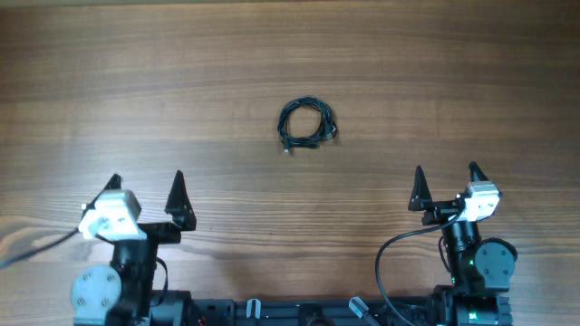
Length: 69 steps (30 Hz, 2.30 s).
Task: Untangle cables
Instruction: 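Raise the left arm and move the left gripper forward beside the cables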
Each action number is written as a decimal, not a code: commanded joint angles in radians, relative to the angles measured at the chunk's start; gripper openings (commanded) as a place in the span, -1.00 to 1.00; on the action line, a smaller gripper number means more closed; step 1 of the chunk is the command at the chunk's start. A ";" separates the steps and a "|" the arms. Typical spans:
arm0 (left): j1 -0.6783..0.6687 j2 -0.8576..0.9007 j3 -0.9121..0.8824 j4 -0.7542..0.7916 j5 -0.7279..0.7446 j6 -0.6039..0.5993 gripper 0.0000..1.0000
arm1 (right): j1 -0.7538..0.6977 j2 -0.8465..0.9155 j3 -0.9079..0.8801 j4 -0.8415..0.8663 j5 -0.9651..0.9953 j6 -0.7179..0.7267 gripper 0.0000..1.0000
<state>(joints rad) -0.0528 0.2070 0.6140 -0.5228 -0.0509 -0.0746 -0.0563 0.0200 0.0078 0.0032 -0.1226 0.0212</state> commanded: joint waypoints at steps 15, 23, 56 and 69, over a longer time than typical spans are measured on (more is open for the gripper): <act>0.005 0.669 0.700 -0.320 0.036 0.075 1.00 | -0.006 -0.010 -0.003 0.003 0.013 0.006 0.99; 0.005 1.004 0.924 -0.449 0.160 0.074 1.00 | -0.006 -0.010 -0.003 0.003 0.013 0.006 0.99; 0.005 1.199 0.980 -0.379 0.185 0.127 1.00 | -0.006 -0.010 -0.003 0.003 0.013 0.006 1.00; 0.005 1.199 0.980 -0.379 0.185 0.127 1.00 | -0.006 -0.010 -0.003 0.003 0.013 0.006 0.98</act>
<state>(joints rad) -0.0521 1.4139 1.5723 -0.9009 0.1184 0.0334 -0.0563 0.0200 0.0078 0.0032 -0.1226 0.0212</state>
